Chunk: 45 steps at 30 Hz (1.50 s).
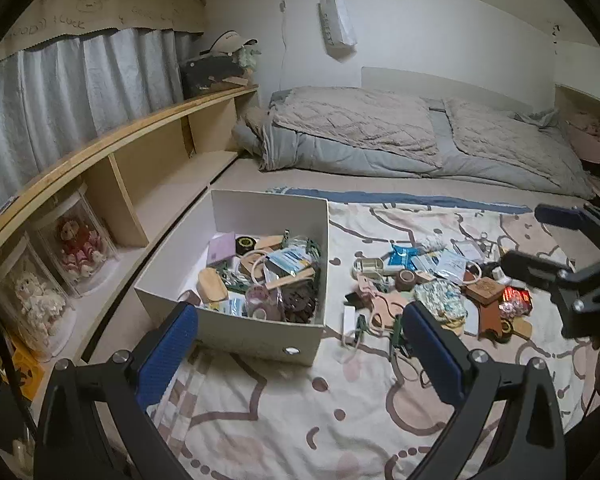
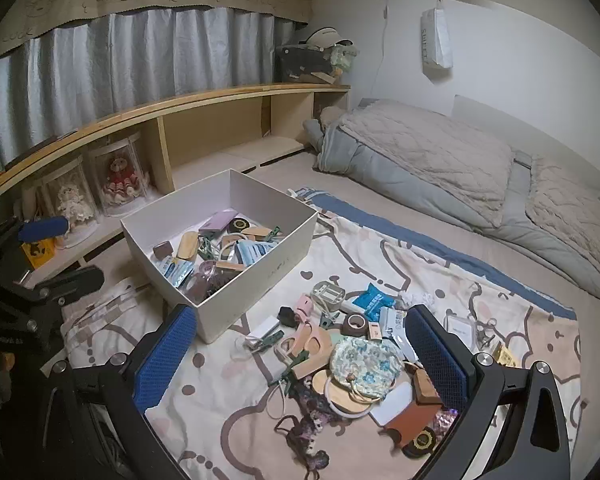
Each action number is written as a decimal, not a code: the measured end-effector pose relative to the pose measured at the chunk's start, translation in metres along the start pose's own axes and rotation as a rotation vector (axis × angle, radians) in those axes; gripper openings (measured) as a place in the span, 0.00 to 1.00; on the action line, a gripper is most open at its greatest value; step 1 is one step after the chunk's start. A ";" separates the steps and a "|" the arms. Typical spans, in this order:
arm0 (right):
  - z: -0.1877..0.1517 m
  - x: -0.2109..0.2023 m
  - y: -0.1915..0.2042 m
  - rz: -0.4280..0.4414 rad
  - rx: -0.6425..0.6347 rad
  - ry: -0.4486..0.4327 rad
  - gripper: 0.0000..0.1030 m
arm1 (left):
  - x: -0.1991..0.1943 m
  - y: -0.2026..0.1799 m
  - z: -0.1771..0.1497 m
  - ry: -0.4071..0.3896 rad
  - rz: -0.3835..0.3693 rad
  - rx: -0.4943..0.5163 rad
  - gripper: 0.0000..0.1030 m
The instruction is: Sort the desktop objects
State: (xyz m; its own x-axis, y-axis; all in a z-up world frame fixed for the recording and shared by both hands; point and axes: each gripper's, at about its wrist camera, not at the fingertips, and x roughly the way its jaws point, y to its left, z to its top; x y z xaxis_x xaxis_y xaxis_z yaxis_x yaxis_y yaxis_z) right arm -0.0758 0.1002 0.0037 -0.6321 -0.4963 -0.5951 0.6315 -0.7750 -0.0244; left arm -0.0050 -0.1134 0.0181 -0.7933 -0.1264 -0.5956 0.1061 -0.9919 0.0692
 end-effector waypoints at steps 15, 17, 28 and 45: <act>-0.008 -0.001 0.000 -0.005 -0.029 0.004 1.00 | 0.002 -0.008 -0.003 0.009 -0.004 0.028 1.00; -0.009 -0.001 0.000 -0.001 -0.028 0.006 1.00 | 0.001 -0.009 -0.003 0.007 -0.008 0.031 1.00; -0.011 0.000 0.001 0.011 -0.025 0.023 1.00 | 0.001 -0.011 -0.004 0.001 0.003 0.041 1.00; -0.012 -0.001 -0.001 0.016 -0.020 0.023 1.00 | 0.003 -0.011 -0.004 0.002 0.004 0.046 1.00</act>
State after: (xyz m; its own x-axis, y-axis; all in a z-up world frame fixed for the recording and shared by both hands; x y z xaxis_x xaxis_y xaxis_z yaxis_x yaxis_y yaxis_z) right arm -0.0706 0.1066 -0.0055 -0.6115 -0.4995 -0.6136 0.6507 -0.7587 -0.0308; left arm -0.0058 -0.1031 0.0126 -0.7920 -0.1302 -0.5964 0.0814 -0.9908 0.1083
